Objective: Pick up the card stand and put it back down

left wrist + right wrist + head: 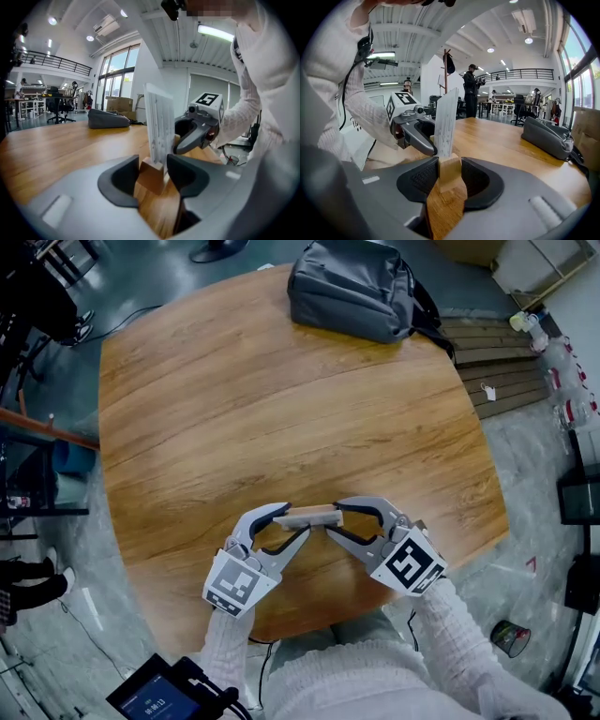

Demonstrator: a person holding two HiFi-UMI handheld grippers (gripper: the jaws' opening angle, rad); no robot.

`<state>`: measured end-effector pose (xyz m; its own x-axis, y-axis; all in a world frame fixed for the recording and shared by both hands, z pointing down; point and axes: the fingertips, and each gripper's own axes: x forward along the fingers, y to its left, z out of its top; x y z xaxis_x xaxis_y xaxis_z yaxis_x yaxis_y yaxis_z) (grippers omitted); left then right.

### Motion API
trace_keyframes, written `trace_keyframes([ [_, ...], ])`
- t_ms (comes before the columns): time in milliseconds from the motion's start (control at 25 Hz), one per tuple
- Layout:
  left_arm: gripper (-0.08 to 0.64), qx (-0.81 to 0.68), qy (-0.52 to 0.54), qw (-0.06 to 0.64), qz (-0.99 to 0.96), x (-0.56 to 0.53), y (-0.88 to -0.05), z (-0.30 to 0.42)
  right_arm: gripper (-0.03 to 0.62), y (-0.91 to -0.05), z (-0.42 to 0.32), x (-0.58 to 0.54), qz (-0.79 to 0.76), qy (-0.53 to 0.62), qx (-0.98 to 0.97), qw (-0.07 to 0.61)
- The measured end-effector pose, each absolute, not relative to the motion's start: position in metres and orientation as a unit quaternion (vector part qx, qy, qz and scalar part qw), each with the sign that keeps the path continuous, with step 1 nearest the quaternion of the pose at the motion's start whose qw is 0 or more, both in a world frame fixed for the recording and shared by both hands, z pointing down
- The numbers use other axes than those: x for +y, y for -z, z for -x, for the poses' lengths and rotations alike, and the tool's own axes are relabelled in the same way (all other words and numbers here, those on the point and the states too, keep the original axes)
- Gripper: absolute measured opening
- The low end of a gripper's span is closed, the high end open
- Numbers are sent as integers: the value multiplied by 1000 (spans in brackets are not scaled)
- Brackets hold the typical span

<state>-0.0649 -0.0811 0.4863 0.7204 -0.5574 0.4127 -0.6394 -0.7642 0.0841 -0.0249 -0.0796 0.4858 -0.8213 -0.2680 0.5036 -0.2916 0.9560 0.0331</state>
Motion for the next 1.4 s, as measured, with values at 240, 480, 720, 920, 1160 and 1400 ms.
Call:
trace_keyframes([
  [240, 190, -322, -201, 130, -916, -80, -517, 61, 150, -518, 23, -77, -142, -46, -951, 271],
  [480, 190, -320, -218, 128, -913, -79, -534, 50, 152, -533, 13, -77, -118, -32, -947, 297],
  [720, 187, -314, -222, 124, -915, -76, -538, 48, 152, -538, 11, -74, -130, -51, -946, 291],
  [920, 187, -316, -224, 110, -915, -76, -541, 55, 152, -544, 16, -76, -129, -42, -942, 308],
  [1160, 189, -321, -224, 102, -915, -75, -543, 61, 153, -549, 25, -73, -133, -63, -945, 291],
  [1400, 190, -315, -227, 100, -916, -74, -542, 58, 155, -550, 21, -72, -140, -65, -943, 294],
])
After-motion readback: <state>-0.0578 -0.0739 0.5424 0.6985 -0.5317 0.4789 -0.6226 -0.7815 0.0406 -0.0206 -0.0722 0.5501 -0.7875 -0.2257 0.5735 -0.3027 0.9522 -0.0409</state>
